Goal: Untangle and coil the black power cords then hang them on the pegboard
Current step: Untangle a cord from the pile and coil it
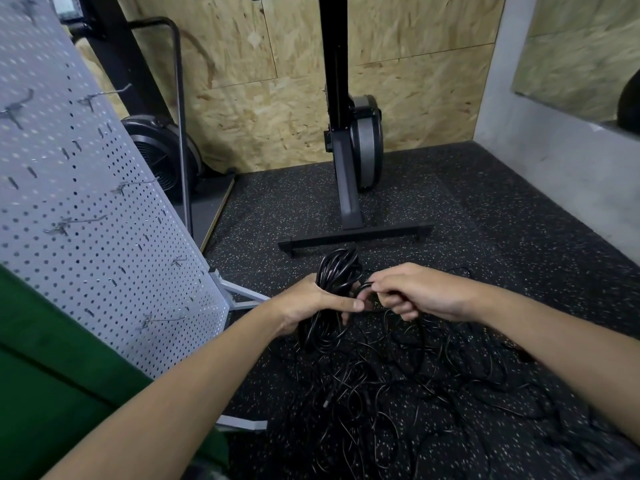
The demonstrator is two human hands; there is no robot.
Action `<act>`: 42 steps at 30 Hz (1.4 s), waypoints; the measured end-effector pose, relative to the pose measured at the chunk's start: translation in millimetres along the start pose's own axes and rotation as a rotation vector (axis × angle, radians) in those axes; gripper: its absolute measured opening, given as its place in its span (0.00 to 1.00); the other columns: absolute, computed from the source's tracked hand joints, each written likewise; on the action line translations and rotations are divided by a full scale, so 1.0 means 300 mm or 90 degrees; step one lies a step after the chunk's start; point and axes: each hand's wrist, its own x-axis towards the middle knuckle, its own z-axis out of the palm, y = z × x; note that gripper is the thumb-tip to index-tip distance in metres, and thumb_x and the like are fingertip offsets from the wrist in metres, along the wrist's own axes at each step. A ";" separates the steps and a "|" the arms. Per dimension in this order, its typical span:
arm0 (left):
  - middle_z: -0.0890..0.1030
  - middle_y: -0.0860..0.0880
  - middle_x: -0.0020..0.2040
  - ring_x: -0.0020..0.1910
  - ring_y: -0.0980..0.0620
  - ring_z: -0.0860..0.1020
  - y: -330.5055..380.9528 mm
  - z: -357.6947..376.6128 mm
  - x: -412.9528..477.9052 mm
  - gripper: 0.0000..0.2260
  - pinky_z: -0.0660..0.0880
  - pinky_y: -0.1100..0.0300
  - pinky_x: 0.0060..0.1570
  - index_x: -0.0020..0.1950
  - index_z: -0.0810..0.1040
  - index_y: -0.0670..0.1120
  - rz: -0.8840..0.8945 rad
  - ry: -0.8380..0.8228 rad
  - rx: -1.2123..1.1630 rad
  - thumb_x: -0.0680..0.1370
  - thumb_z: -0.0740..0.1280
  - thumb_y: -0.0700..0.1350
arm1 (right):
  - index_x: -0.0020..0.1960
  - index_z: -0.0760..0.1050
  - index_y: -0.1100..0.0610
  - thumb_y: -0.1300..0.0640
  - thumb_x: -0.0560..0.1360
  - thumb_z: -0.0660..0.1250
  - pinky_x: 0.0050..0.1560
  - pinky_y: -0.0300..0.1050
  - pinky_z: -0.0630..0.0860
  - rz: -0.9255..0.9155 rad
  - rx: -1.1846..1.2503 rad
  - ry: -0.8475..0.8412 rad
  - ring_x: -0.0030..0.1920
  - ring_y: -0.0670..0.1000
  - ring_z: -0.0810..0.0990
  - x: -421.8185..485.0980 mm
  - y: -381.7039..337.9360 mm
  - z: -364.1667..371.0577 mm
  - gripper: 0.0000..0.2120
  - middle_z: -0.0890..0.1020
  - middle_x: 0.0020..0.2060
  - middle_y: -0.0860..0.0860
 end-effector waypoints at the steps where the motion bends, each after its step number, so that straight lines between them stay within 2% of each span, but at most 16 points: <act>1: 0.81 0.43 0.41 0.41 0.48 0.79 -0.001 -0.002 0.001 0.06 0.77 0.57 0.46 0.46 0.82 0.46 0.001 -0.009 0.002 0.74 0.79 0.41 | 0.60 0.80 0.60 0.57 0.87 0.56 0.32 0.40 0.61 -0.009 -0.012 -0.006 0.31 0.46 0.62 -0.006 0.000 -0.002 0.14 0.67 0.31 0.46; 4: 0.81 0.48 0.42 0.42 0.50 0.79 0.015 -0.001 0.003 0.07 0.77 0.58 0.46 0.45 0.81 0.48 -0.010 -0.010 -0.016 0.72 0.77 0.42 | 0.61 0.80 0.57 0.55 0.88 0.56 0.35 0.41 0.70 -0.039 -0.050 0.009 0.30 0.46 0.67 -0.007 0.003 0.005 0.14 0.70 0.31 0.47; 9: 0.79 0.42 0.36 0.34 0.46 0.78 0.009 0.040 0.018 0.09 0.78 0.54 0.43 0.52 0.82 0.42 -0.052 0.009 -0.056 0.73 0.75 0.38 | 0.51 0.79 0.63 0.56 0.85 0.64 0.42 0.47 0.79 -0.031 -0.126 0.088 0.33 0.49 0.79 0.022 0.010 0.013 0.10 0.80 0.34 0.51; 11: 0.77 0.42 0.34 0.32 0.46 0.76 0.002 0.026 0.025 0.10 0.76 0.50 0.46 0.50 0.82 0.43 -0.064 0.055 -0.085 0.70 0.76 0.41 | 0.53 0.80 0.65 0.55 0.83 0.66 0.49 0.49 0.79 0.016 -0.135 0.061 0.39 0.50 0.84 0.010 0.018 -0.015 0.12 0.87 0.41 0.51; 13: 0.76 0.43 0.32 0.32 0.46 0.75 -0.006 -0.004 0.026 0.10 0.73 0.48 0.48 0.48 0.81 0.42 -0.063 0.078 -0.083 0.70 0.77 0.43 | 0.54 0.80 0.64 0.56 0.83 0.65 0.46 0.44 0.76 0.068 -0.170 0.007 0.37 0.46 0.82 -0.008 0.037 -0.039 0.11 0.89 0.47 0.53; 15: 0.76 0.45 0.32 0.33 0.47 0.76 -0.012 -0.016 0.020 0.10 0.75 0.52 0.48 0.48 0.81 0.40 -0.069 0.077 -0.028 0.73 0.78 0.43 | 0.53 0.81 0.61 0.55 0.84 0.64 0.50 0.43 0.78 0.109 -0.140 -0.037 0.42 0.48 0.85 -0.017 0.071 -0.057 0.11 0.88 0.49 0.55; 17: 0.78 0.48 0.32 0.33 0.50 0.76 -0.021 -0.005 0.014 0.06 0.75 0.56 0.46 0.47 0.81 0.45 -0.055 0.076 0.045 0.75 0.77 0.41 | 0.53 0.82 0.61 0.51 0.84 0.66 0.58 0.48 0.80 0.119 -0.106 -0.064 0.49 0.52 0.86 -0.026 0.093 -0.071 0.13 0.87 0.46 0.56; 21: 0.80 0.50 0.33 0.34 0.52 0.78 -0.024 0.009 0.019 0.10 0.76 0.57 0.45 0.43 0.78 0.46 -0.044 0.136 0.074 0.75 0.78 0.42 | 0.47 0.81 0.61 0.45 0.83 0.65 0.42 0.44 0.80 0.069 -0.117 0.039 0.40 0.52 0.86 -0.024 0.079 -0.069 0.20 0.84 0.36 0.56; 23: 0.78 0.47 0.33 0.34 0.49 0.77 -0.023 0.004 0.022 0.10 0.76 0.55 0.46 0.41 0.77 0.44 -0.041 0.135 0.040 0.76 0.77 0.43 | 0.45 0.78 0.59 0.43 0.85 0.61 0.35 0.41 0.74 0.036 -0.136 0.081 0.35 0.52 0.85 -0.018 0.063 -0.047 0.21 0.79 0.30 0.53; 26: 0.77 0.46 0.32 0.34 0.47 0.76 -0.019 0.012 0.019 0.14 0.77 0.53 0.47 0.49 0.81 0.38 -0.052 0.137 0.005 0.77 0.77 0.49 | 0.45 0.76 0.59 0.44 0.86 0.58 0.30 0.42 0.68 -0.016 -0.057 0.140 0.24 0.50 0.72 0.008 0.043 -0.024 0.22 0.66 0.25 0.49; 29: 0.78 0.47 0.34 0.34 0.48 0.76 -0.007 0.027 0.017 0.14 0.77 0.52 0.45 0.48 0.82 0.45 -0.080 0.175 -0.029 0.76 0.77 0.54 | 0.50 0.79 0.63 0.54 0.87 0.54 0.26 0.40 0.59 -0.001 0.166 0.166 0.26 0.46 0.60 0.026 0.014 -0.029 0.19 0.65 0.28 0.47; 33: 0.78 0.49 0.34 0.32 0.51 0.77 -0.014 0.013 0.018 0.19 0.78 0.55 0.41 0.44 0.75 0.47 -0.114 0.192 -0.089 0.75 0.77 0.59 | 0.58 0.79 0.69 0.68 0.84 0.53 0.31 0.42 0.68 -0.008 0.231 0.148 0.32 0.47 0.69 0.020 0.003 -0.023 0.16 0.73 0.35 0.52; 36: 0.77 0.49 0.35 0.32 0.51 0.77 -0.027 0.005 0.021 0.24 0.76 0.56 0.40 0.47 0.74 0.46 -0.126 0.181 -0.121 0.71 0.79 0.63 | 0.64 0.78 0.62 0.67 0.86 0.53 0.44 0.51 0.84 -0.009 0.211 0.119 0.40 0.51 0.79 0.001 0.010 -0.006 0.16 0.77 0.42 0.55; 38: 0.77 0.50 0.35 0.33 0.51 0.77 -0.022 0.007 0.020 0.24 0.76 0.55 0.42 0.46 0.76 0.46 -0.118 0.187 -0.137 0.70 0.79 0.64 | 0.67 0.77 0.52 0.60 0.88 0.55 0.48 0.57 0.85 0.006 0.169 0.077 0.43 0.55 0.83 -0.015 0.013 0.009 0.15 0.79 0.44 0.56; 40: 0.77 0.50 0.36 0.34 0.50 0.77 -0.016 0.009 0.021 0.26 0.76 0.55 0.42 0.48 0.78 0.46 -0.104 0.188 -0.136 0.69 0.78 0.66 | 0.66 0.77 0.42 0.55 0.89 0.55 0.41 0.54 0.83 0.014 0.108 0.056 0.36 0.52 0.80 -0.023 0.008 0.022 0.15 0.78 0.40 0.54; 42: 0.78 0.49 0.37 0.36 0.49 0.78 -0.015 0.017 0.023 0.28 0.78 0.52 0.43 0.50 0.80 0.46 -0.099 0.197 -0.135 0.67 0.78 0.68 | 0.65 0.76 0.36 0.54 0.89 0.55 0.30 0.42 0.73 0.000 0.068 0.068 0.29 0.46 0.69 -0.018 0.000 0.028 0.17 0.72 0.34 0.50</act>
